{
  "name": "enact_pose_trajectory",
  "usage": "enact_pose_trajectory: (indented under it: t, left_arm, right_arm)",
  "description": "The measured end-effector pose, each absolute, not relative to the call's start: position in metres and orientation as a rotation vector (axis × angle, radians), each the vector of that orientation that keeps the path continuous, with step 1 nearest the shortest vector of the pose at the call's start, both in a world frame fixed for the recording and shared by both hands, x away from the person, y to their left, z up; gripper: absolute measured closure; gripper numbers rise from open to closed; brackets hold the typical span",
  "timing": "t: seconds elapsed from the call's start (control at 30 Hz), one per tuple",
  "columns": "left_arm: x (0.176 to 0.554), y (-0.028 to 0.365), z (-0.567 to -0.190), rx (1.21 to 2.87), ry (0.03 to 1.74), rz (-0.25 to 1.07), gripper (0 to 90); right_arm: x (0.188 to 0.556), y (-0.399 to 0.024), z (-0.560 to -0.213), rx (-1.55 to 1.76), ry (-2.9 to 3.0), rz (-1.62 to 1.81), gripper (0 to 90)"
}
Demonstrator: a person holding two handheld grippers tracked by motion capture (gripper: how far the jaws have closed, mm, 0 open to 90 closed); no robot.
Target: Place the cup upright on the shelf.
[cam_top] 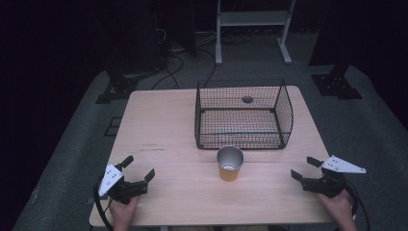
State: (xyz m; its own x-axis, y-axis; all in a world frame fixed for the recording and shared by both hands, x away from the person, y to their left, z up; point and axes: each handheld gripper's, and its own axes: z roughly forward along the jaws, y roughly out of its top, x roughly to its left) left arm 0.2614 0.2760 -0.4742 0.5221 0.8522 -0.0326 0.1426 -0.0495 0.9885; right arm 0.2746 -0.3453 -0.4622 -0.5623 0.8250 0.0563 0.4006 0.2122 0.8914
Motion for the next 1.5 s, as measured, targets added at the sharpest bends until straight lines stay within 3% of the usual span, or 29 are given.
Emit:
enact_pose_trajectory:
  t: [1.5]
  left_arm:
    - [0.260, 0.276, -0.474, 1.529, 0.878, 0.720, 2.2]
  right_arm:
    - [0.258, -0.256, -0.441, 0.810, 2.313, 1.324, 11.9]
